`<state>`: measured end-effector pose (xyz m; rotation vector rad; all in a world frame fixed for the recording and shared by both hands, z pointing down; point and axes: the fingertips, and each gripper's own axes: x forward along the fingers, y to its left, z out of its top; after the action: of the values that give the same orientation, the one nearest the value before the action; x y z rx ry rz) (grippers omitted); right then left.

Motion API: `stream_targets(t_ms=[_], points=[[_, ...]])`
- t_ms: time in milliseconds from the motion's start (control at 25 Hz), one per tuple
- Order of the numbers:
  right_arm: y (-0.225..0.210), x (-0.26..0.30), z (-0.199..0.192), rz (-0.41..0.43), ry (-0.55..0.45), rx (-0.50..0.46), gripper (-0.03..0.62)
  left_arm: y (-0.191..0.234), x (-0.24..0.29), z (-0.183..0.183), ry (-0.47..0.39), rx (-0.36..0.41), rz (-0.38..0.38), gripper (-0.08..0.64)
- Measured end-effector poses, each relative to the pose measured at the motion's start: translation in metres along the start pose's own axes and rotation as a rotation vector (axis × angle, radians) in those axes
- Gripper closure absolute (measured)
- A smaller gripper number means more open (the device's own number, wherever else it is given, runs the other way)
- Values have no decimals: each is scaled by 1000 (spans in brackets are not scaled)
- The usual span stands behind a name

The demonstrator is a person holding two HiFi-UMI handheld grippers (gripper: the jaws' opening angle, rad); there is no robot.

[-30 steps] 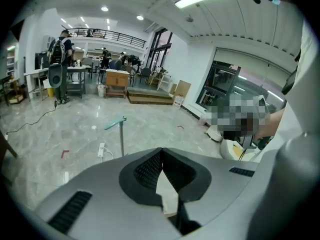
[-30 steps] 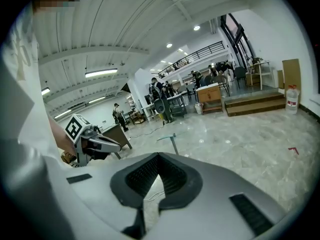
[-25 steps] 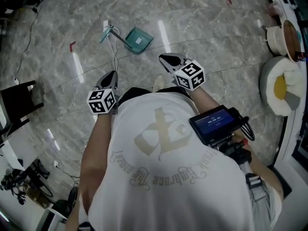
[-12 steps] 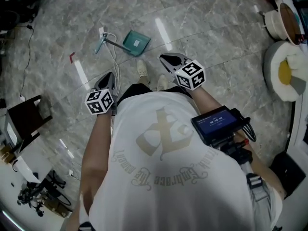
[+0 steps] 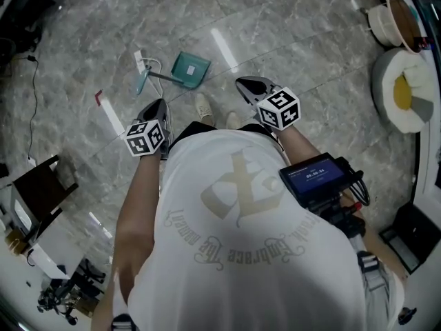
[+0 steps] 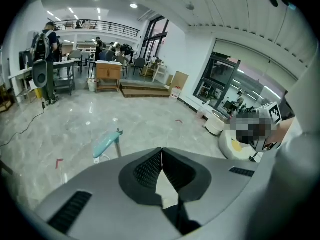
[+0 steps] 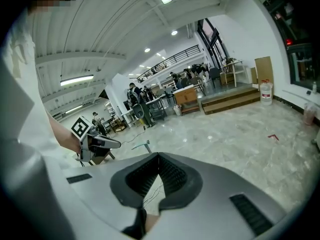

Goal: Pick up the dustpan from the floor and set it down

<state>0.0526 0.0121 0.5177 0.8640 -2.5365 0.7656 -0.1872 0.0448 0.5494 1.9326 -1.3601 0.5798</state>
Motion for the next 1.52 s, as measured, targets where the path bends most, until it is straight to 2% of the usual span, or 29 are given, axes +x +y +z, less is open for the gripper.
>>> stream_targets(t_ms=[240,600,760,920,1080,1160,1280,1520], points=[[-2,-4,2,-10,10,11,575,19,7,8,39,26,41,546],[-4,5,6,-37,31,32,575,55,27,26,118,162,81,538],[-9,-2,5,-64,34,53,575,60,39,27,176,226,86,462],[-12,5,15,-91,51,81,575,77,59,32,273,278,75,382],[-29,29,22,-124,86,125,575,110,99,35,380,292,60,332],[-34,43,22,-147,92,142,575,130,117,31,418,281,49,310],[-19,44,24,-186,90,145,575,149,115,23,450,264,25,284],[-27,28,16,-246,90,175,575,150,133,4,530,313,17,281]])
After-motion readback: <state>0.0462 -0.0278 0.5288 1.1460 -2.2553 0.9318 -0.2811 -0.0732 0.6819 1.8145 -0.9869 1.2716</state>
